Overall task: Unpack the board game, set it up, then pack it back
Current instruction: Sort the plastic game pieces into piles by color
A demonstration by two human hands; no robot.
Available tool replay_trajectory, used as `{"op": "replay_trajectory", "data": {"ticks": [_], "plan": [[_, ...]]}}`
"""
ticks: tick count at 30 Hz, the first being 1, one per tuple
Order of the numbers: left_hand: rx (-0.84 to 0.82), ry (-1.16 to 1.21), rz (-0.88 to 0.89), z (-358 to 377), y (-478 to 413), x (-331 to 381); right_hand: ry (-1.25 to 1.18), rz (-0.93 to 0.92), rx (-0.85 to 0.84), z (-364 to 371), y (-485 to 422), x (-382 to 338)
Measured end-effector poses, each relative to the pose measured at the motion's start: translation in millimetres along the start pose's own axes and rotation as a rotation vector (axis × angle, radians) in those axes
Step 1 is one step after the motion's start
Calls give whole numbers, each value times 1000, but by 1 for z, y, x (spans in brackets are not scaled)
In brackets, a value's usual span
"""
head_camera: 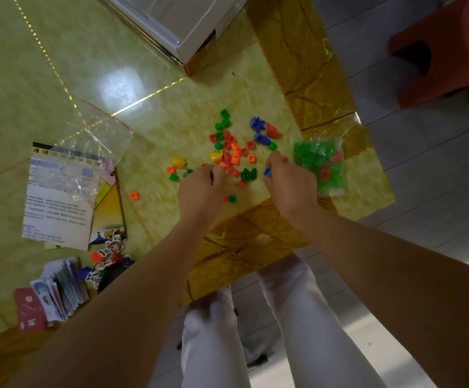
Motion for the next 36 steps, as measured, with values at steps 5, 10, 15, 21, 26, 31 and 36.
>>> {"op": "replay_trajectory", "data": {"ticks": [5, 10, 15, 21, 26, 31, 36], "plan": [[10, 237, -94, -1, 3, -17, -378, 28, -24, -3, -1, 4], [39, 594, -381, -9, 20, -25, -1166, 358, -478, -6, 11, -2], [-75, 868, -651, -10, 49, -37, -1311, 462, -605, -6, 42, -13], [-147, 924, -762, -7, 82, -54, -1363, 525, -606, 16, 77, -20], [-189, 900, -774, 11, 93, -48, -1160, 431, -423, 38, 94, -13], [-148, 669, -473, 36, 94, -41, -997, 361, -310, 40, 99, -4], [-47, 80, 20, 59, 90, -34, -724, 134, -103, 40, 89, 8]]}}
Point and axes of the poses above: each hand's wrist, its own y-axis away from the middle knuckle, its own z-axis out of the palm, x = y × z, the point moved 2 cm from there along -y, towards the middle knuckle, and after that the axes turned 7 degrees about z, right-handed, at the moved point
